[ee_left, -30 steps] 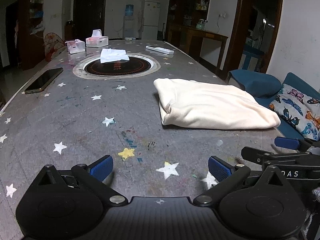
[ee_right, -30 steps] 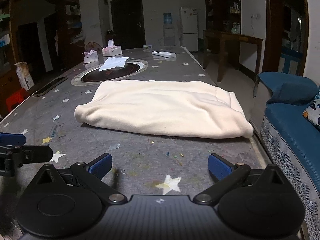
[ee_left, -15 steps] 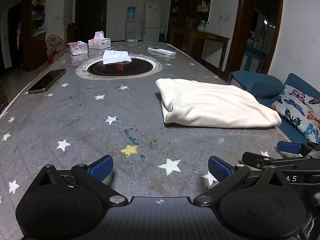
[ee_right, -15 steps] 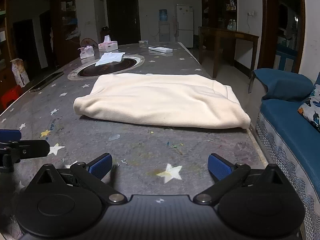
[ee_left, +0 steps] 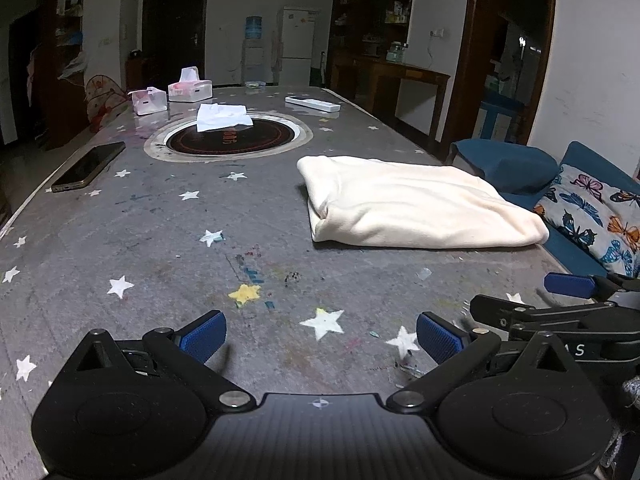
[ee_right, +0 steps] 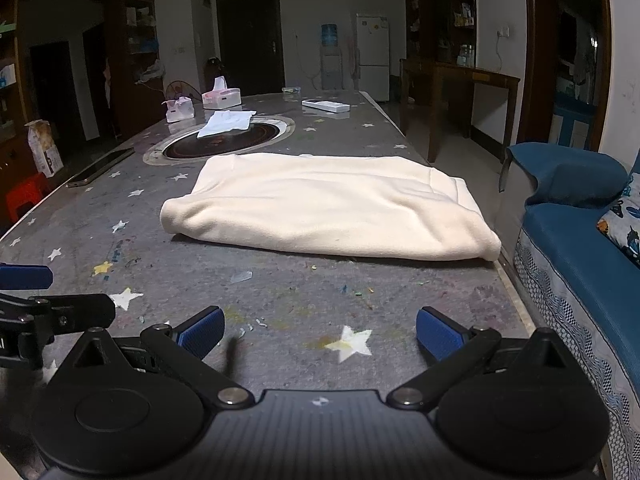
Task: Fold clothes
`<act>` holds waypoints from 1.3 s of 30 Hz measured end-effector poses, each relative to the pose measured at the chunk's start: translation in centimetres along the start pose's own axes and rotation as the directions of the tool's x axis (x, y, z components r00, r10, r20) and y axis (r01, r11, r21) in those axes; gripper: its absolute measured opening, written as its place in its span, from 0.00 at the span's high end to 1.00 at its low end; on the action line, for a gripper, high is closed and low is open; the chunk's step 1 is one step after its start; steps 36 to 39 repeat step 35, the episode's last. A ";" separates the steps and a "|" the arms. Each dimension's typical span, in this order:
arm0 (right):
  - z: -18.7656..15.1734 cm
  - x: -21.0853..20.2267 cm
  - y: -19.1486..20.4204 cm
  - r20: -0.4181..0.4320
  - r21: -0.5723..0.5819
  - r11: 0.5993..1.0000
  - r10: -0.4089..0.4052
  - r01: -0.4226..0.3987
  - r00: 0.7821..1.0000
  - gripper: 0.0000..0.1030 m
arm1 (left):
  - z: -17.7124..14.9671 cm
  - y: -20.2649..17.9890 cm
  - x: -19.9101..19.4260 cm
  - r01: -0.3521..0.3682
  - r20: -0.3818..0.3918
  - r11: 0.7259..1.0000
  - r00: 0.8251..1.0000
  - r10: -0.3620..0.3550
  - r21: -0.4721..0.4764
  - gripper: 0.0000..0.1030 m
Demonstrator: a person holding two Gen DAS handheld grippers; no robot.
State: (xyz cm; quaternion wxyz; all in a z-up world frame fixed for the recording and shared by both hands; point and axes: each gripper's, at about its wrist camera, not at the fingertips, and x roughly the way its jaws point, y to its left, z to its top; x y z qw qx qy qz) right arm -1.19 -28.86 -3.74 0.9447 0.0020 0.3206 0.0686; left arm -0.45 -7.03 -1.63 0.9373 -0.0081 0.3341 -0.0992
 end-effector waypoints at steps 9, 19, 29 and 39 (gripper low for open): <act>-0.2 -0.5 0.3 0.013 -0.001 1.000 0.001 -0.001 1.000 0.00 | -0.2 -0.2 -0.6 0.001 0.009 1.000 1.000 -0.001 0.005 0.00; -0.6 -1.0 0.6 0.021 -0.007 1.000 0.007 -0.007 1.000 0.00 | -0.4 -0.6 -1.0 0.006 0.017 1.000 1.000 -0.006 0.009 0.00; -0.7 -1.0 0.7 0.023 -0.008 1.000 0.007 -0.007 1.000 0.00 | -0.4 -0.5 -1.1 0.007 0.018 1.000 1.000 -0.007 0.004 0.00; -0.7 -1.0 0.7 0.021 -0.009 1.000 0.003 -0.003 1.000 0.00 | -0.4 -0.3 -0.9 0.008 0.015 1.000 1.000 -0.008 0.001 0.00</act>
